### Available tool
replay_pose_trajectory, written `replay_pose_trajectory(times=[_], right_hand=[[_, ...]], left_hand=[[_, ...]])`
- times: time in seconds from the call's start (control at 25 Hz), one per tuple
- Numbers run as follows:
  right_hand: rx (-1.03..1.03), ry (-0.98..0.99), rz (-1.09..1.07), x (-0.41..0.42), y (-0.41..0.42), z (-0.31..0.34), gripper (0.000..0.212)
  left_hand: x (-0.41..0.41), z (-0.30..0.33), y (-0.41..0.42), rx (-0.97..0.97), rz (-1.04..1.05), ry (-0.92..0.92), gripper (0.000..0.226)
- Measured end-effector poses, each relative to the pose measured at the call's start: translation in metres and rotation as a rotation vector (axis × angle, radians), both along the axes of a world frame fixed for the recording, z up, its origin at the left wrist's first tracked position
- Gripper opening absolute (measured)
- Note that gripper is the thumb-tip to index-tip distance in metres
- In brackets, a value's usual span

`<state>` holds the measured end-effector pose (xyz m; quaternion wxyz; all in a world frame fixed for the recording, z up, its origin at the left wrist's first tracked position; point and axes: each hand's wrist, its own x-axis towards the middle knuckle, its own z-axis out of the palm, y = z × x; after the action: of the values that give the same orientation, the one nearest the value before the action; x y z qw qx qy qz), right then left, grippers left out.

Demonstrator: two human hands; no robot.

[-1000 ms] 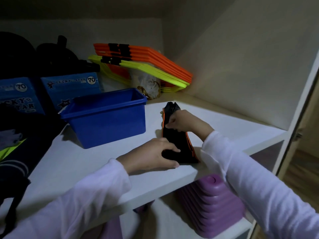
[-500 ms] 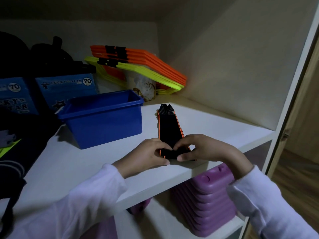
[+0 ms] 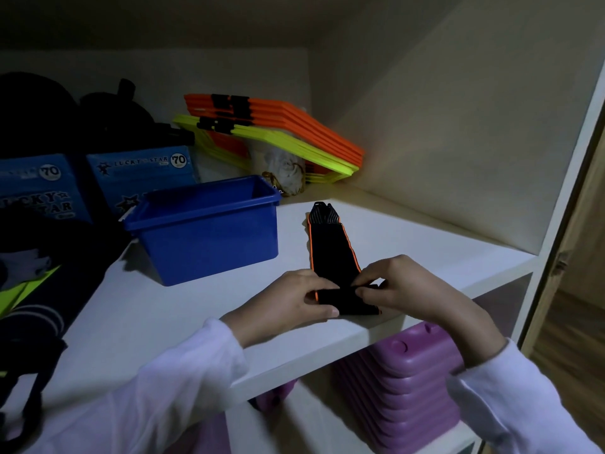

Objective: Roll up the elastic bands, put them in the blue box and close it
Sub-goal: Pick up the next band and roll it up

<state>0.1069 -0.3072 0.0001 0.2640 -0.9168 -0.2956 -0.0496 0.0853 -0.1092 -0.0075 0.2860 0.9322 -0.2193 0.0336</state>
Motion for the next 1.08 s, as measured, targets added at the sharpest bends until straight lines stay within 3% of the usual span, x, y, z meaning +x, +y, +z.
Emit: replay_pose_trajectory(times=[0.24, 0.36, 0.44, 0.56, 0.68, 0.88, 1.0, 1.08], right_hand=[[0.021, 0.12, 0.078, 0.004, -0.002, -0.005, 0.024], [-0.027, 0.13, 0.109, 0.001, -0.002, -0.008, 0.036], [-0.061, 0.077, 0.112, 0.001, 0.0, -0.012, 0.044], [-0.012, 0.077, 0.055, 0.005, 0.0, -0.012, 0.035], [-0.017, 0.09, 0.045, 0.012, -0.003, -0.01, 0.026], [0.23, 0.258, 0.118, 0.025, -0.008, -0.007, 0.009], [0.42, 0.414, 0.087, 0.035, -0.003, -0.003, 0.019], [0.435, 0.502, 0.033, 0.043, 0.0, -0.003, 0.023]], left_hand=[[-0.001, -0.002, 0.0, 0.146, -0.03, 0.033, 0.049], [0.0, -0.002, 0.001, 0.152, -0.001, 0.0, 0.04], [0.002, -0.003, 0.003, 0.064, 0.023, 0.022, 0.029], [0.006, -0.003, 0.004, -0.042, 0.042, 0.073, 0.02], [0.009, -0.005, 0.002, -0.018, 0.026, 0.031, 0.018], [0.013, -0.003, 0.002, -0.302, 0.114, 0.166, 0.022], [0.024, -0.004, -0.002, -0.448, 0.197, 0.264, 0.017], [0.031, -0.005, -0.003, -0.5, 0.233, 0.308, 0.021]])
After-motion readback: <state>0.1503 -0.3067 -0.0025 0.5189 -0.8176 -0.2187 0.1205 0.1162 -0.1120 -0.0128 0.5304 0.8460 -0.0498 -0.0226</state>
